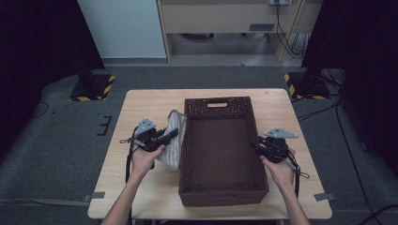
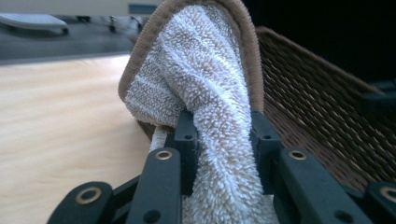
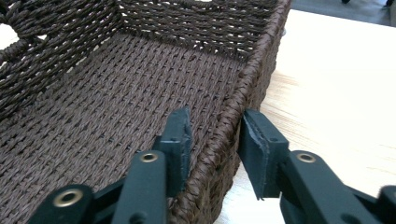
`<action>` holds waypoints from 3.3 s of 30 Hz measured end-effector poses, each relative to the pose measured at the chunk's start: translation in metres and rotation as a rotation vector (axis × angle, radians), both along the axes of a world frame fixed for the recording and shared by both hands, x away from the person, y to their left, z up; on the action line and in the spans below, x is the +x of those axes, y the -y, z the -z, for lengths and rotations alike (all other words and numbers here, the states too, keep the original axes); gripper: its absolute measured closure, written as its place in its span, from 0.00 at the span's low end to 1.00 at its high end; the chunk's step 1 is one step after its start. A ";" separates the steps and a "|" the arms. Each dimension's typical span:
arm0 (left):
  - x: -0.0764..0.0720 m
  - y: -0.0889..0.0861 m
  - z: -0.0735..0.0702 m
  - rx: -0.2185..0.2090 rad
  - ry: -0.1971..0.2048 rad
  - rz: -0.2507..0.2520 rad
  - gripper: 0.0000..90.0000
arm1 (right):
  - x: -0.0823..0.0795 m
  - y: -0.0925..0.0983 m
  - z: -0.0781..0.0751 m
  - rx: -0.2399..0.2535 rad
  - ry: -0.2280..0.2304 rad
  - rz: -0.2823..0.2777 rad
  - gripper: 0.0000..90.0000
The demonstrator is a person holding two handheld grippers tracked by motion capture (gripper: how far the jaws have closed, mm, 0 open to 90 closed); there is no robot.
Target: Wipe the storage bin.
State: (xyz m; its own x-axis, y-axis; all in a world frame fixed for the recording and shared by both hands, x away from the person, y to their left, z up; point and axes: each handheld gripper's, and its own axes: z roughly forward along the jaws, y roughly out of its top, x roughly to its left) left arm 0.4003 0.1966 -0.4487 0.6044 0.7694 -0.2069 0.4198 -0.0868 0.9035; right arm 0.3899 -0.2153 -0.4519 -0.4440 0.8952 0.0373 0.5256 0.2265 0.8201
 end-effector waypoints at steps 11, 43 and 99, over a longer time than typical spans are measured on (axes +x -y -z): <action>-0.011 0.012 0.047 0.108 -0.107 0.001 0.77 | -0.011 -0.001 -0.010 -0.062 -0.015 -0.027 0.69; -0.028 -0.020 0.011 0.045 -0.011 -0.058 0.78 | -0.010 -0.004 -0.014 -0.021 0.027 -0.022 0.62; -0.068 0.009 0.047 0.076 -0.095 0.038 0.78 | -0.034 -0.004 -0.012 -0.081 0.051 -0.019 0.76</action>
